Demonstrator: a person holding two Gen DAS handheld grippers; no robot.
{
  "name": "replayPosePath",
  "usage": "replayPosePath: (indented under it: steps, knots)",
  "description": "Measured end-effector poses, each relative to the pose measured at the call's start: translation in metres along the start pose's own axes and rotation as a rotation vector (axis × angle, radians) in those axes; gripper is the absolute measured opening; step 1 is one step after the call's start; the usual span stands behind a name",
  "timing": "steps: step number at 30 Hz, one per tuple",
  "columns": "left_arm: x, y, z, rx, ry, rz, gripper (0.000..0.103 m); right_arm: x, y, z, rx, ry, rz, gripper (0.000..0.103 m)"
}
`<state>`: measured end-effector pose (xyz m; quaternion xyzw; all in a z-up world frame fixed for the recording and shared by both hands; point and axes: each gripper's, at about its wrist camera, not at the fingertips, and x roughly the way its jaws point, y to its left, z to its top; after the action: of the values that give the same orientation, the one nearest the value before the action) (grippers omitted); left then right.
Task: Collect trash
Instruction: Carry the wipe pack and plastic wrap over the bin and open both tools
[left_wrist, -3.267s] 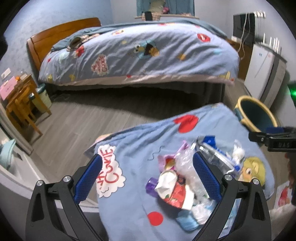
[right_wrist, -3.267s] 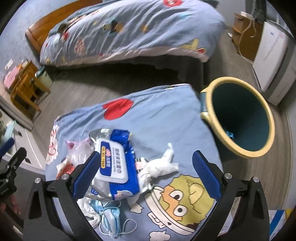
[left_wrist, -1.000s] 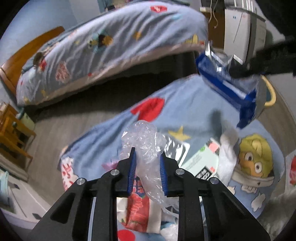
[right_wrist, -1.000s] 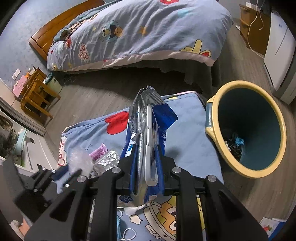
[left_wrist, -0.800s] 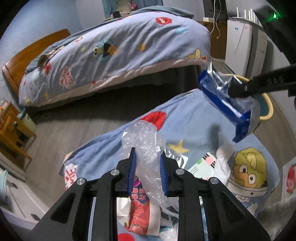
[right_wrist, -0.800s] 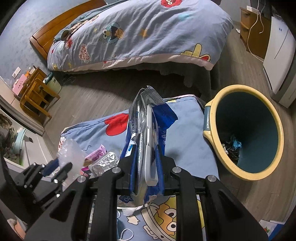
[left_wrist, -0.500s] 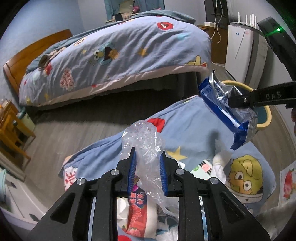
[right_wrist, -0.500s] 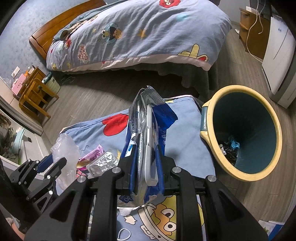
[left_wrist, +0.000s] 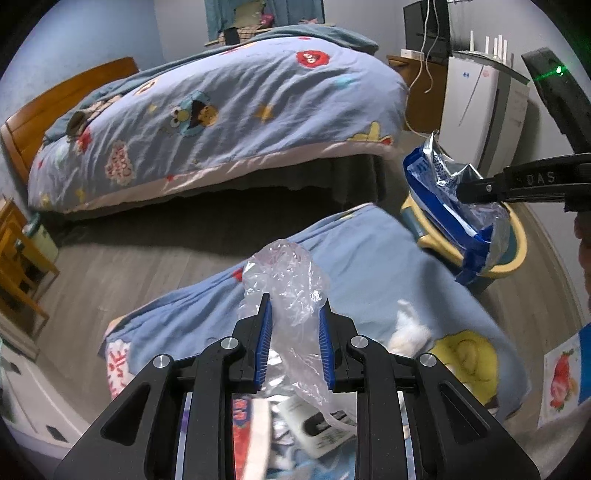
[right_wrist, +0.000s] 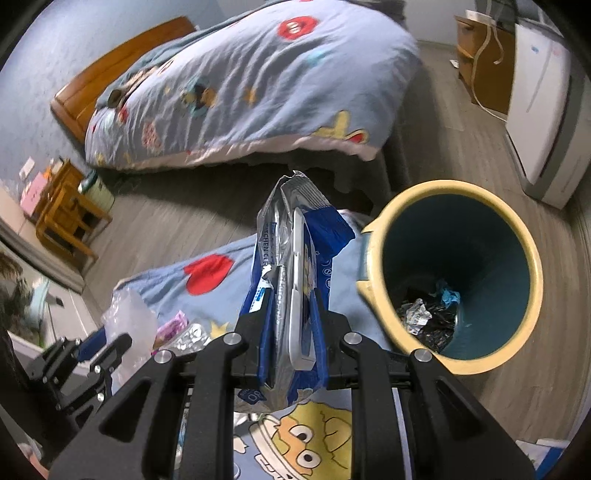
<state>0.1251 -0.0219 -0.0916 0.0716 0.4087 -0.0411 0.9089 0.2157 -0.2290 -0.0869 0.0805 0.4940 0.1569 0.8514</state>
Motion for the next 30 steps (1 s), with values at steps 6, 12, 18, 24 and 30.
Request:
replayPosePath:
  steps: [6, 12, 18, 24, 30]
  knots:
    - [0.005, -0.034, 0.018, 0.037, -0.005, -0.034, 0.024, -0.005, -0.044, 0.005, 0.072, -0.019, -0.030, 0.019]
    - [0.027, -0.072, 0.036, 0.047, 0.022, -0.087, 0.024, -0.008, -0.102, 0.003, 0.200, -0.029, -0.067, 0.019]
    - [0.043, -0.112, 0.055, 0.085, 0.027, -0.146, 0.024, -0.007, -0.158, -0.002, 0.312, -0.045, -0.099, 0.019]
    - [0.065, -0.149, 0.074, 0.119, 0.037, -0.195, 0.024, 0.000, -0.192, -0.011, 0.405, -0.037, -0.119, 0.019]
    - [0.093, -0.186, 0.083, 0.158, 0.043, -0.238, 0.024, 0.008, -0.217, -0.021, 0.500, -0.033, -0.092, 0.019]
